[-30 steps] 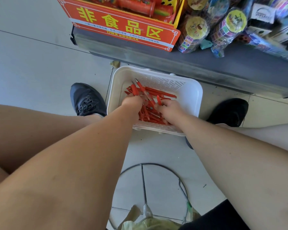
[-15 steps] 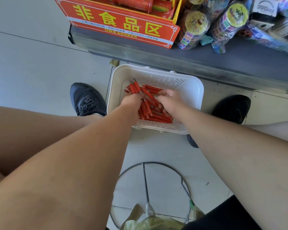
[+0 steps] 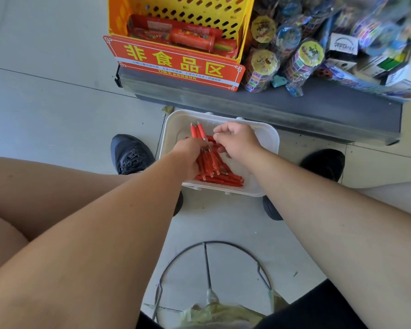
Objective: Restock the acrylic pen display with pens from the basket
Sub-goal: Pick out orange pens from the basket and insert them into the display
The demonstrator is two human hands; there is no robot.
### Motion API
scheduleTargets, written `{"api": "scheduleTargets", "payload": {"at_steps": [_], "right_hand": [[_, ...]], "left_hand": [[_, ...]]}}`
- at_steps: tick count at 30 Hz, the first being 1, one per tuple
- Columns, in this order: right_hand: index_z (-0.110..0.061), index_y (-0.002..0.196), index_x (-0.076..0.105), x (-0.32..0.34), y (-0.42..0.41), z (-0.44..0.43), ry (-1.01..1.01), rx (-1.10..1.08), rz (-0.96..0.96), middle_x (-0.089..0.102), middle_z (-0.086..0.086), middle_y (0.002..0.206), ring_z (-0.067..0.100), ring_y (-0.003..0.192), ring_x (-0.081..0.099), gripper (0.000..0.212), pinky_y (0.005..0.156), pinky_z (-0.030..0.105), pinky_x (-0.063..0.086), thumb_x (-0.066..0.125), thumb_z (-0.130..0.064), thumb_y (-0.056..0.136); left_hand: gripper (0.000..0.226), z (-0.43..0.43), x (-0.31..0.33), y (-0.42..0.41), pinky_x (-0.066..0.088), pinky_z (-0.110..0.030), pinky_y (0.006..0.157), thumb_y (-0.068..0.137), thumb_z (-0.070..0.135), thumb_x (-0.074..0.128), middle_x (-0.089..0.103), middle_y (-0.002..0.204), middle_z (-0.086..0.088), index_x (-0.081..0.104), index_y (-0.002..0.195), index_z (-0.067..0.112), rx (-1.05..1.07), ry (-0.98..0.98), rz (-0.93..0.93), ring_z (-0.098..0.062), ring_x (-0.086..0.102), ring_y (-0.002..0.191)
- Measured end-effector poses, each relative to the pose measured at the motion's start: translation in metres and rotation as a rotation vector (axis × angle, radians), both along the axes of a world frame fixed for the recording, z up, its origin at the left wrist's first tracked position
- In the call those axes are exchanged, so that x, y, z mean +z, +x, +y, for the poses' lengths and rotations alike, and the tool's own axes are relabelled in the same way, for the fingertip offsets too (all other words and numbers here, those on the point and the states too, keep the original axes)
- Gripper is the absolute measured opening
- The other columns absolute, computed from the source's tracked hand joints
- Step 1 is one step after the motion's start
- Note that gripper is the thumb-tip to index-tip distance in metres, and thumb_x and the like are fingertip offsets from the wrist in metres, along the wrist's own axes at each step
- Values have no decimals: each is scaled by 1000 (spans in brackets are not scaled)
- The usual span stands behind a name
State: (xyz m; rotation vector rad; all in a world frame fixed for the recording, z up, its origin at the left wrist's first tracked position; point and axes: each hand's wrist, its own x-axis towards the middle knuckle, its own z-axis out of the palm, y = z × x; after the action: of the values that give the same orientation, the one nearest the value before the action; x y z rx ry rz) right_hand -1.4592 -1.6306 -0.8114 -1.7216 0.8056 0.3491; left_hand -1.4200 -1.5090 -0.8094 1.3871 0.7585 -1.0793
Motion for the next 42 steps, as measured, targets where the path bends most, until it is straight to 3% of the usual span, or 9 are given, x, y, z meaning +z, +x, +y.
{"api": "scheduleTargets", "payload": {"at_steps": [6,11,13,16,21,27,32,39,42], "right_hand": [[-30,84,70,35,-8,-6,-91,155,-137,59,-8,69,17,70,61,20,72,39,55,68,-11,87],[-29,87,67,76,-14,-25,-195,216,-281,69,-2,83,21,79,70,33,75,37,56,62,4,84],[-28,87,65,94,-15,-33,-226,246,-383,68,-7,84,10,73,67,38,72,32,56,60,9,81],[-24,92,63,123,-12,-40,-284,277,-545,61,-16,81,-5,64,56,31,65,15,45,64,5,83],[-28,98,64,177,-1,-42,-374,212,-785,59,-16,79,3,65,54,20,64,26,45,68,-11,88],[-20,112,71,256,-1,-56,-652,166,-996,60,-13,96,8,86,59,22,78,38,53,68,-25,90],[-22,109,69,310,-9,-65,-727,56,-1099,56,-7,103,11,78,59,18,75,40,53,68,-26,92],[-19,116,65,361,-13,-83,-784,-12,-1206,52,-7,113,11,93,60,20,76,42,55,62,-23,97],[-17,113,64,377,-10,-94,-823,-21,-1238,50,-10,112,6,93,57,17,78,32,52,58,-23,98]], "left_hand": [[20,-7,37,-5,57,-53,87,96,5,54,71,98,-20,64,114,4,-95,-42,-151,-34,72,86],[17,-16,78,-2,55,-49,87,96,9,59,64,103,-19,66,111,10,-185,-79,-338,-32,63,92],[16,-19,99,-1,53,-39,74,95,12,61,64,98,-15,68,109,15,-248,-85,-436,-26,60,85],[11,-20,131,3,51,-38,79,89,18,68,69,90,-11,74,98,18,-304,-61,-650,-24,62,83],[17,-27,199,15,45,-32,64,92,23,66,59,74,-7,72,96,8,-307,-6,-891,-18,54,65],[29,-40,284,22,34,-24,45,96,28,59,52,69,-12,69,100,1,-253,-157,-944,-24,47,55],[21,-56,340,15,30,-19,36,99,22,55,51,61,-6,65,97,4,-182,-393,-884,-16,41,50],[15,-86,386,6,35,-18,39,100,23,54,50,65,-4,57,95,9,-155,-618,-902,-12,43,51],[12,-101,397,6,35,-18,40,101,22,54,53,68,-2,57,99,11,-135,-688,-929,-10,44,52]]}}
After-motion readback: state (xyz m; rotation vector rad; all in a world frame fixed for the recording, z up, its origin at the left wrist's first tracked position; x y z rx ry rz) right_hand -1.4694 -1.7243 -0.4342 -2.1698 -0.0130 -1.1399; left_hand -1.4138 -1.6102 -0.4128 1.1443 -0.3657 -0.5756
